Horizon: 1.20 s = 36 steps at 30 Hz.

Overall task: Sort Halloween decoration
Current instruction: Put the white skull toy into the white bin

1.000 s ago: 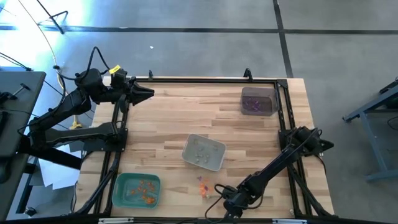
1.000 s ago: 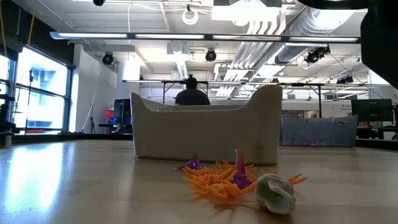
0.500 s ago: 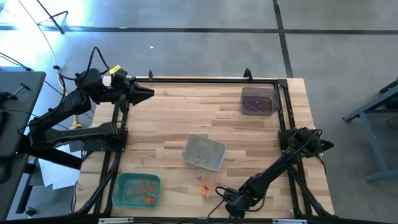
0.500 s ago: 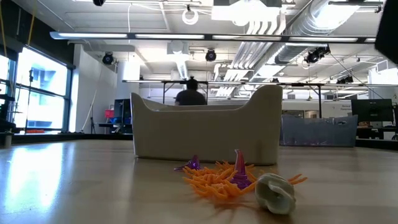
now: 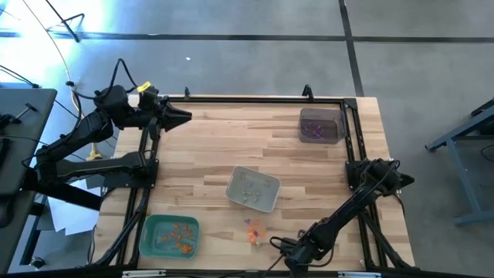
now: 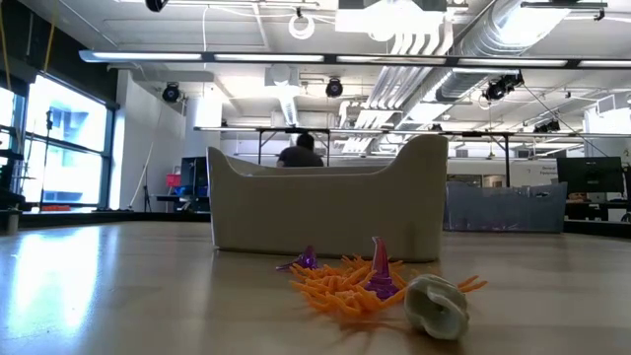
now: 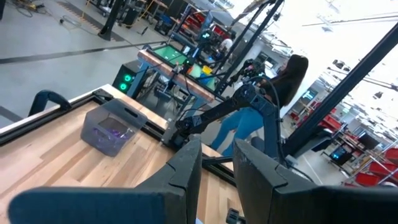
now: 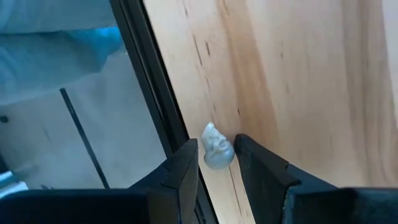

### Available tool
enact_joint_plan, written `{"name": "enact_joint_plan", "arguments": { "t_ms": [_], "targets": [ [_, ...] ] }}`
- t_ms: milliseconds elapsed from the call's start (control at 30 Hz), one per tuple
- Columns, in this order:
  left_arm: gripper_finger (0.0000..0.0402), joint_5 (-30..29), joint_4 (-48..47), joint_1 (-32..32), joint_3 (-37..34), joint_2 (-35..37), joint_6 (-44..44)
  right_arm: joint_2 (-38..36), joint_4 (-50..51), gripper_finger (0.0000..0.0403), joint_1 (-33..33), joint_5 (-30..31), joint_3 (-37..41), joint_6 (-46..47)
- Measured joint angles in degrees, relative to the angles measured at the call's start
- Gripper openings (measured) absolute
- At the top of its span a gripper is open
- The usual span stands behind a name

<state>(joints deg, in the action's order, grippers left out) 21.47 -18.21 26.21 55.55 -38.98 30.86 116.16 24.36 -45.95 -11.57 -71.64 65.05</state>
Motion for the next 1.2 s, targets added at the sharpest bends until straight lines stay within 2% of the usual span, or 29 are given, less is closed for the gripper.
{"name": "enact_joint_plan", "arguments": {
  "t_ms": [433, 833, 1200],
  "targets": [
    [0.0076, 0.00, -1.73, 0.00, 0.00, -0.02, -0.01, 1.19, 1.26, 0.0111, 0.15, 1.08, -0.23, 6.40],
    [0.0076, 0.00, -1.71, 0.01, 0.00, 0.00, -0.03, 1.22, 1.66, 0.0028, 1.25, -0.41, -0.23, 6.92],
    [0.0076, 0.00, -1.71, 0.01, 0.00, 0.00, -0.01, 0.06, 1.27, 0.0026, 2.35, -1.13, 0.11, 6.96]
  ]
}}
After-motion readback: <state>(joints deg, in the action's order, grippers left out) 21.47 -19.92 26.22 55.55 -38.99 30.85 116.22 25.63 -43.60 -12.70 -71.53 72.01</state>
